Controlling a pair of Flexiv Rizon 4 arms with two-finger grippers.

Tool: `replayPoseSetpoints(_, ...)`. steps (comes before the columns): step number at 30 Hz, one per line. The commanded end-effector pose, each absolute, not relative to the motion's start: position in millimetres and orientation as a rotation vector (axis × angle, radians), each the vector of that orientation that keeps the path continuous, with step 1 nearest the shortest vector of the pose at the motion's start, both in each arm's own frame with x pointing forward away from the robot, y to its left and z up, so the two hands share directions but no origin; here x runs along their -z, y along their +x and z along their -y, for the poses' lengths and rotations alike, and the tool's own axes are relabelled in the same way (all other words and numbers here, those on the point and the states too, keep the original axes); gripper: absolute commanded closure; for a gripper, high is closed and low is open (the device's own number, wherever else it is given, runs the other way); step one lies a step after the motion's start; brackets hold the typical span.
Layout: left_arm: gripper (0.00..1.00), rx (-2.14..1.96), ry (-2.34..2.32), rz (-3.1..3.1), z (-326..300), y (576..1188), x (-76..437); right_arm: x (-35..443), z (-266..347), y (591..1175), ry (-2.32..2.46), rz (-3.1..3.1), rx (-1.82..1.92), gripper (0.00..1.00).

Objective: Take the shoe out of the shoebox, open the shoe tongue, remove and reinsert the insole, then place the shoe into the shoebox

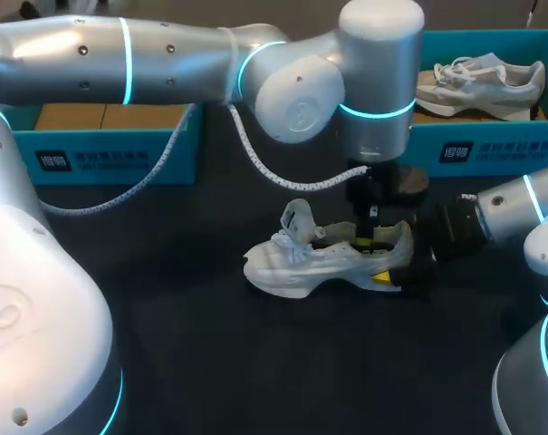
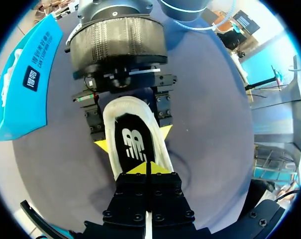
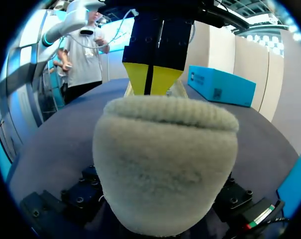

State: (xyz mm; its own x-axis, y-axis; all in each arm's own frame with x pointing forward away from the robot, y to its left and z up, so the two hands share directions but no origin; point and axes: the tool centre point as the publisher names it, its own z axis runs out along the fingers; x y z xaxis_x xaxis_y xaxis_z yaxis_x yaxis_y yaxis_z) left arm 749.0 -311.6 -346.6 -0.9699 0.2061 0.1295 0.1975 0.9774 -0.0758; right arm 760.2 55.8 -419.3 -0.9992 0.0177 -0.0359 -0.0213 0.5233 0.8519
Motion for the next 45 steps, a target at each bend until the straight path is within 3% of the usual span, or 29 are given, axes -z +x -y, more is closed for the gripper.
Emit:
replayPoseSetpoints(1,1.00,-0.088,-0.306,2.985,314,750,347,424,-60,758,-0.003,-2.709,-1.509,1.00)
replayPoseSetpoints(40,1.00,-0.039,-0.354,2.919,309,740,388,424,-60,758,-0.003,-2.709,-1.509,1.00)
replayPoseSetpoints(41,0.98,-0.038,-0.361,2.914,308,740,388,424,-60,758,-0.003,-2.709,-1.509,1.00)
replayPoseSetpoints(43,0.81,-0.034,-0.364,2.912,308,739,389,424,-60,758,-0.003,-2.709,-1.509,1.00)
replayPoseSetpoints(45,0.78,-0.033,-0.370,2.911,307,739,390,424,-60,758,-0.003,-2.709,-1.509,1.00)
